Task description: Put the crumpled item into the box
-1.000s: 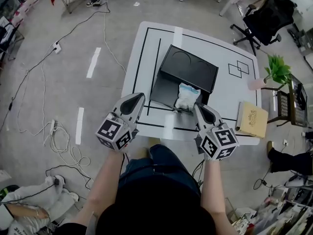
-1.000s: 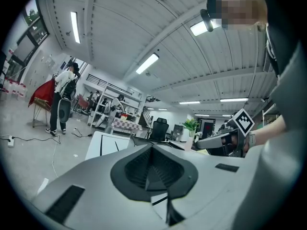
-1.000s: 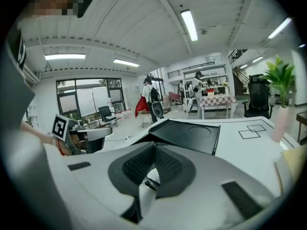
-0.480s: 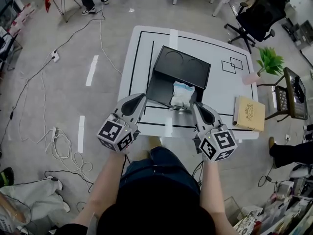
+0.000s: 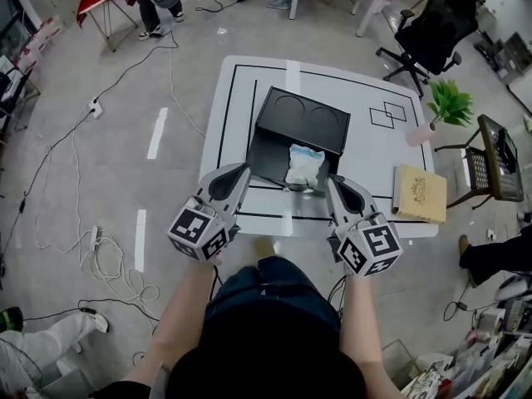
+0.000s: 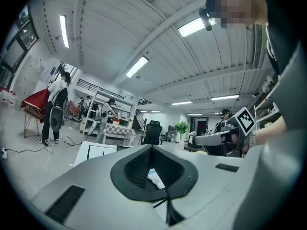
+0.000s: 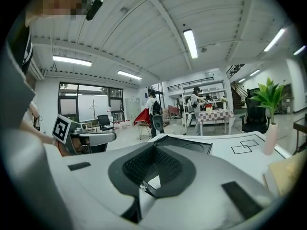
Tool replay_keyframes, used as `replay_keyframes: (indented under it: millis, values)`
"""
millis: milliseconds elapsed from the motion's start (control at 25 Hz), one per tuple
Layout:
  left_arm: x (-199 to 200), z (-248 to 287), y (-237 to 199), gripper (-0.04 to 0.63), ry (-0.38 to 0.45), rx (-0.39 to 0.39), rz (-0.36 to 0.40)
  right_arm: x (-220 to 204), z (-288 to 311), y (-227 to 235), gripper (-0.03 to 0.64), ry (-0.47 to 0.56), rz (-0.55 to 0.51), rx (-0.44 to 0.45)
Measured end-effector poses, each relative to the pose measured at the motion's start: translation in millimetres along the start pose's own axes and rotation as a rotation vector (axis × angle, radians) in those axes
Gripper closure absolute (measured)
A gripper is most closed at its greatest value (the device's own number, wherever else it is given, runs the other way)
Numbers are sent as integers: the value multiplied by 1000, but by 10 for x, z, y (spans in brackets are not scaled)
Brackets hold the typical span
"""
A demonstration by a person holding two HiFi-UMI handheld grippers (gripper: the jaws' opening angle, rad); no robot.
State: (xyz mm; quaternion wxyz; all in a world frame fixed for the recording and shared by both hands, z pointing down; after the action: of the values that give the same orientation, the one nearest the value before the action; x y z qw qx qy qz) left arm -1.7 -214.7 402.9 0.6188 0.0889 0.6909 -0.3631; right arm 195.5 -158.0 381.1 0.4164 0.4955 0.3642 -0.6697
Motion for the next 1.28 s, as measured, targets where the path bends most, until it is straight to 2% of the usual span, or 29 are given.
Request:
replay_keyframes:
  millis: [320, 1280]
  values:
    - [54, 27, 64, 594, 14, -8, 12, 84, -70, 36, 612, 39, -13, -19]
    - [197, 42, 78, 594, 49, -20, 20, 217, -66, 33, 612, 54, -59, -27]
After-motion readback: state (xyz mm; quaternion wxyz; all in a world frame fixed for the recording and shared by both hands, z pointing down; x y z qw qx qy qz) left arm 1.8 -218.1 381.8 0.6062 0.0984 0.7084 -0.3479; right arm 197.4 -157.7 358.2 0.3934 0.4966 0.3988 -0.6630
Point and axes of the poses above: the fingertips, and each gripper's own axes: z forward along the fingers, y to its right, x out of its top, the point moved 4 cm from there along -z, backward along the fingers, and after that the axes turned 11 degrees about -z, right-handed, at the moved point
